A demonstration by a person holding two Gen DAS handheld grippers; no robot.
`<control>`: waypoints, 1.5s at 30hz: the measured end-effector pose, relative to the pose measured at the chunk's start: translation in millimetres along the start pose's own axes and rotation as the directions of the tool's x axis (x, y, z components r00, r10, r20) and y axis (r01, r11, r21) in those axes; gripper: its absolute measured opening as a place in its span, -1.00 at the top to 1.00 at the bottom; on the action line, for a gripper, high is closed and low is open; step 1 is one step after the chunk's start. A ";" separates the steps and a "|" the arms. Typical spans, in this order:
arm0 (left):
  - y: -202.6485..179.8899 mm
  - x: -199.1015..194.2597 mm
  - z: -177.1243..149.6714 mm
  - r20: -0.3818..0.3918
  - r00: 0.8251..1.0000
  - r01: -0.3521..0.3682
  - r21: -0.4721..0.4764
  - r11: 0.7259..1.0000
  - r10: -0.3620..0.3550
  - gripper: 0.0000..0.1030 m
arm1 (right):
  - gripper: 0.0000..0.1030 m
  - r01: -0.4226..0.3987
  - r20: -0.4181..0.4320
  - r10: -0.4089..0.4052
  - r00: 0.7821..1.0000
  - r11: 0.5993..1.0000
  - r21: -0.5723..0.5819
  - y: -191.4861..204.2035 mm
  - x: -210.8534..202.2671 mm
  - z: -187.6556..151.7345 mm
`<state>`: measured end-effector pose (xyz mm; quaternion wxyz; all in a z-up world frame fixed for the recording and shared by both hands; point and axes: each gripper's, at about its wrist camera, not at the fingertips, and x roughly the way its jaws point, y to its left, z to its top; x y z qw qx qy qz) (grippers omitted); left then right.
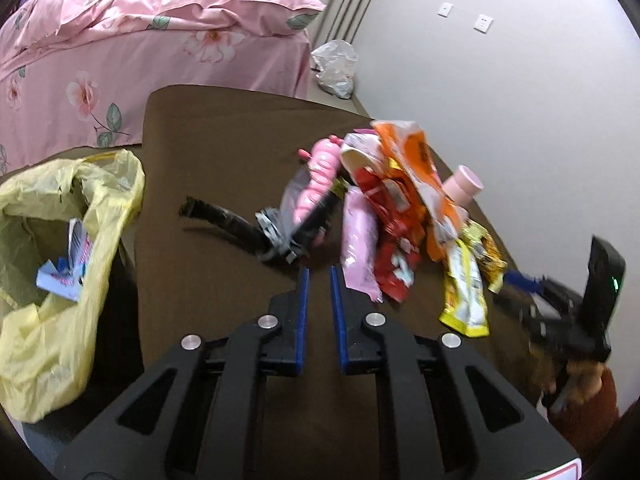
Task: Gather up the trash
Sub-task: 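Return the left gripper to the table and grasp the black-silver wrapper, then lift the black wrapper with the left gripper while the right gripper grasps a yellow snack bar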
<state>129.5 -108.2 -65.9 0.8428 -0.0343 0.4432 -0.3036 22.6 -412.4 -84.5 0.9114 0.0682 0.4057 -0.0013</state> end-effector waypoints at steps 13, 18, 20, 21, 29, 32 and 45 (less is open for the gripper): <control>-2.3 3.4 29.3 0.084 0.996 0.017 0.095 0.995 -0.025 0.22 | -0.11 -0.053 -0.055 0.057 0.997 0.996 0.069 -26.1 33.6 12.1; 13.7 39.6 47.3 0.006 0.999 -0.039 0.106 0.994 0.038 0.22 | -0.11 -0.094 -0.111 0.097 0.989 0.995 0.030 -7.8 33.3 -5.6; 17.6 47.8 43.8 -0.036 0.998 -0.044 0.100 0.994 0.048 0.22 | -0.11 -0.091 -0.122 0.093 0.988 0.996 0.017 -4.6 31.9 -11.3; 17.8 48.7 41.0 -0.047 0.997 -0.052 0.097 0.994 0.057 0.23 | -0.11 -0.093 -0.122 0.094 0.988 0.996 0.019 -5.0 30.9 -12.5; -1.2 27.6 2.1 -0.086 0.996 -0.004 0.079 0.997 0.011 0.35 | -0.11 -0.084 -0.123 0.088 0.989 0.996 0.034 -5.0 28.4 -16.9; -14.5 20.8 -16.2 -0.103 0.994 0.038 0.074 0.996 -0.030 0.35 | -0.11 -0.059 -0.138 0.064 0.988 0.997 0.043 -2.3 24.2 -18.3; -34.4 -3.6 -28.0 -0.081 0.997 0.027 0.097 0.995 -0.019 0.30 | 0.15 -0.049 -0.104 0.056 0.993 0.996 0.073 33.5 26.6 -8.5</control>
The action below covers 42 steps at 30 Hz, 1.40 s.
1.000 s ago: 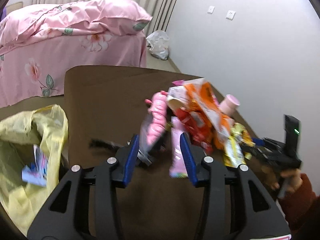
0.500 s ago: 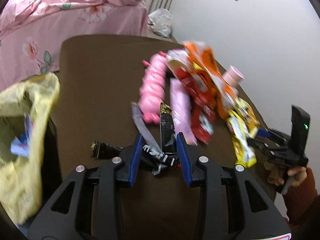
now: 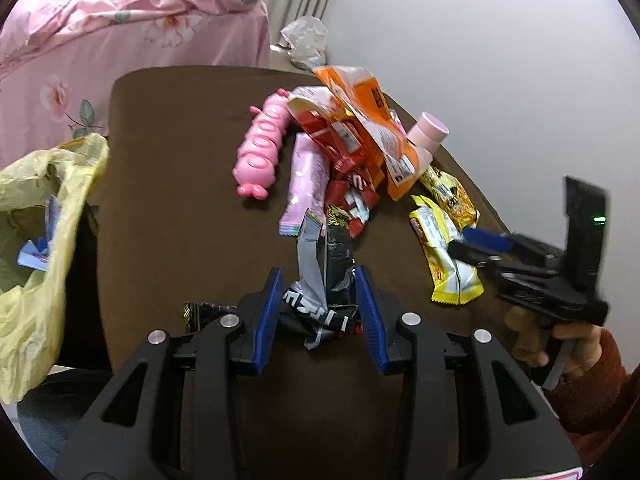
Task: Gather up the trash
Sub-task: 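Lift the black wrapper with the left gripper while the right gripper grasps a yellow snack bar, then move both grippers over the yellow bag and release both wrappers inside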
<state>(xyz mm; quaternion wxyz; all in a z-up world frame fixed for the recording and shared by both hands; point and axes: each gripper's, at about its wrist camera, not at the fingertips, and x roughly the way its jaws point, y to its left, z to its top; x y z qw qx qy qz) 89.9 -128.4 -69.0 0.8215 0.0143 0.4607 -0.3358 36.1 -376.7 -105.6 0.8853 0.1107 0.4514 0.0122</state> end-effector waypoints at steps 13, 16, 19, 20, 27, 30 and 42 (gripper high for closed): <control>0.4 -18.5 -1.3 0.057 0.998 0.005 0.071 0.997 -0.009 0.08 | 0.52 -0.069 0.056 0.077 0.995 0.990 -0.126 25.2 -13.6 -4.2; -5.6 -17.8 -0.6 0.048 0.999 -0.001 0.121 0.993 -0.005 0.08 | 0.52 -0.050 0.080 0.062 0.995 0.988 -0.144 27.5 -20.7 -3.0; -13.3 -8.8 -0.7 0.018 0.999 -0.034 0.177 0.984 0.031 0.08 | 0.52 -0.047 0.095 0.061 0.994 0.989 -0.142 25.7 -25.1 -2.5; -15.6 -3.6 -1.7 -0.001 0.999 -0.048 0.197 0.979 0.050 0.08 | 0.52 -0.049 0.096 0.062 0.993 0.989 -0.137 24.0 -26.3 -2.5; -14.5 17.8 -11.9 -0.062 0.991 -0.107 0.206 0.973 0.122 0.27 | 0.52 -0.049 0.100 0.060 0.993 0.993 -0.110 16.2 -28.6 -5.0; -8.9 10.8 -11.6 -0.047 0.995 -0.077 0.159 0.984 0.085 0.35 | 0.52 -0.046 0.106 0.057 0.993 0.993 -0.107 16.8 -31.6 -4.0; 19.6 -62.8 -4.6 0.132 0.983 -0.138 0.055 0.989 0.130 0.37 | 0.52 -0.034 0.203 0.079 0.976 0.975 -0.218 69.2 -69.6 17.5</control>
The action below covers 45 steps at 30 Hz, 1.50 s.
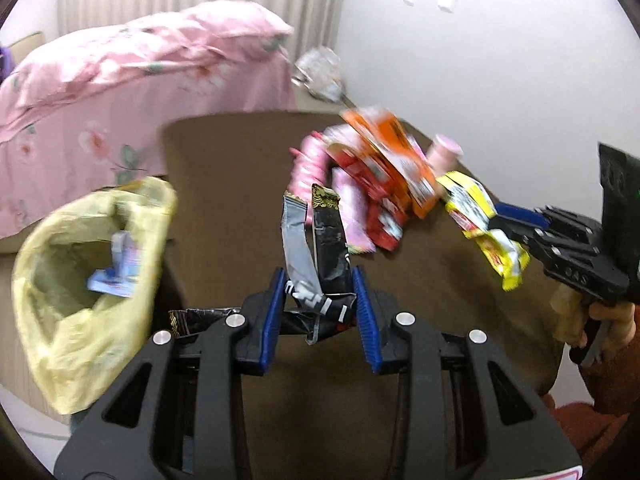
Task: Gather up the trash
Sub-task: 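Move both grippers over the yellow bag and release both wrappers inside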
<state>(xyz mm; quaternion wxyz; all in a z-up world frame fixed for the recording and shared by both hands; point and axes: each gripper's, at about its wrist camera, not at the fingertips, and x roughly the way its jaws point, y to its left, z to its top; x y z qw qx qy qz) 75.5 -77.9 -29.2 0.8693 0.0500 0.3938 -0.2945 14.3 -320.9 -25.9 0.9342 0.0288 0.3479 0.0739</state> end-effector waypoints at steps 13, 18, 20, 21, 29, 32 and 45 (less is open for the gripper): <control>121.3 -85.1 9.2 0.202 0.925 -0.242 -0.342 0.908 0.323 0.34 | 0.52 -0.188 0.097 0.203 0.974 0.971 -0.148 106.8 27.2 93.2; 163.9 -80.8 -3.0 0.171 0.898 -0.283 -0.480 0.830 0.405 0.34 | 0.52 -0.217 0.069 0.239 0.969 0.947 -0.236 154.0 64.6 117.5; 175.1 -77.4 -8.7 0.162 0.895 -0.279 -0.524 0.804 0.416 0.34 | 0.51 -0.238 0.052 0.259 0.965 0.938 -0.252 168.0 76.3 121.2; 179.3 -76.0 -10.4 0.160 0.892 -0.279 -0.539 0.795 0.422 0.34 | 0.51 -0.261 0.031 0.279 0.960 0.929 -0.264 178.4 88.0 123.8; 195.9 -52.2 -24.6 0.151 0.919 -0.218 -0.574 0.789 0.364 0.34 | 0.51 -0.329 -0.062 0.329 0.942 0.873 -0.360 221.9 143.4 123.7; 202.2 -43.3 -28.4 0.144 0.920 -0.217 -0.587 0.780 0.364 0.34 | 0.51 -0.357 -0.096 0.346 0.933 0.860 -0.365 225.0 161.2 122.0; 235.9 -9.4 -32.9 0.048 0.936 -0.231 -0.662 0.713 0.348 0.32 | 0.50 -0.456 -0.197 0.413 0.889 0.835 -0.308 218.4 230.1 121.0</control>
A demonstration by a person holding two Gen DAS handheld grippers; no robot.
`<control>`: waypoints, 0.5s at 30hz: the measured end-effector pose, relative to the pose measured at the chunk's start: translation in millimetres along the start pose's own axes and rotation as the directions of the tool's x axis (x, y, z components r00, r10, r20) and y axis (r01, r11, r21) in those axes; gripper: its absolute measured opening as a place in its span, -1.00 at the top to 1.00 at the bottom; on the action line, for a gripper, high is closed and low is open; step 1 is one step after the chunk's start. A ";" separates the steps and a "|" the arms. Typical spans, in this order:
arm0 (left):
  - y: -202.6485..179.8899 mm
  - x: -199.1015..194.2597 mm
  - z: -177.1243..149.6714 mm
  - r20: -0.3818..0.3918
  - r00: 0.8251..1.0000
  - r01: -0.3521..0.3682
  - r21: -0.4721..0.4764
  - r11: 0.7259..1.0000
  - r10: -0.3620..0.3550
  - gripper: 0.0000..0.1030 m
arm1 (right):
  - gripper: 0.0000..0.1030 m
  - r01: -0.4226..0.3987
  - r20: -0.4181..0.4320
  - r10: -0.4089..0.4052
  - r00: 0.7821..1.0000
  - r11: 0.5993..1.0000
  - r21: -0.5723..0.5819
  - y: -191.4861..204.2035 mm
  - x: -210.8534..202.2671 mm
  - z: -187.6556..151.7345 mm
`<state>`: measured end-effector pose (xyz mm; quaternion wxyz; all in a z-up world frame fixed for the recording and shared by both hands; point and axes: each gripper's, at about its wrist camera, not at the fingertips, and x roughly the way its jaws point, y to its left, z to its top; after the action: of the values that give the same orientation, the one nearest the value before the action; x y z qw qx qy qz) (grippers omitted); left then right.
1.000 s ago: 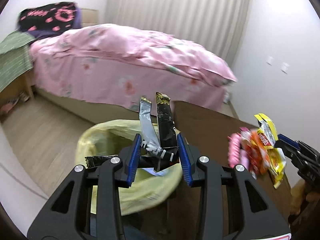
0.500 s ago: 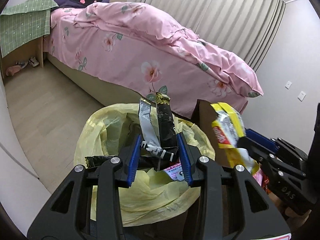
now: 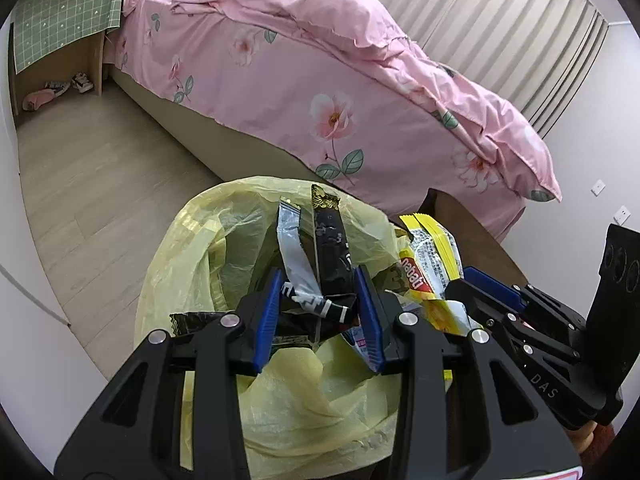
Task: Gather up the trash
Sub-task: 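Move both grippers over the yellow bag and release both wrappers inside, then bring both open grippers back toward the remaining snacks on the table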
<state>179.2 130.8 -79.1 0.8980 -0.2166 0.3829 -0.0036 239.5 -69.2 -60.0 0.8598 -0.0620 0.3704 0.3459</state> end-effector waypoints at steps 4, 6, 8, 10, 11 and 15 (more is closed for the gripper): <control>2.9 8.5 2.1 -0.011 0.999 -0.049 0.003 0.999 0.049 0.28 | 0.48 -0.016 -0.006 0.016 1.000 1.000 0.016 -5.1 5.6 0.4; 1.8 13.4 1.1 -0.023 0.997 -0.080 0.021 0.997 0.080 0.27 | 0.43 -0.039 -0.001 0.039 0.999 0.998 0.043 -8.2 6.9 1.1; 1.1 15.6 -0.2 -0.032 0.996 -0.082 0.036 0.996 0.084 0.23 | 0.38 -0.054 0.001 0.054 0.999 0.996 0.065 -10.5 8.1 2.1; 1.6 14.1 -1.2 -0.032 0.997 -0.065 0.036 0.997 0.067 0.05 | 0.34 -0.082 -0.004 0.083 0.997 0.991 0.104 -14.5 10.4 1.6; 2.9 11.2 -0.9 -0.023 0.999 -0.048 0.023 0.999 0.048 -0.04 | 0.30 -0.095 -0.006 0.096 0.995 0.989 0.116 -15.7 10.7 1.2; 7.5 -2.1 4.1 0.016 0.999 -0.032 -0.026 0.999 0.032 -0.37 | 0.10 -0.143 0.006 0.145 0.989 0.972 0.186 -22.9 9.0 -1.1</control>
<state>179.4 139.6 -78.1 0.8983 -0.2218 0.3788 0.0174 258.0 -81.9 -70.4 0.8331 0.0443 0.4080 0.3709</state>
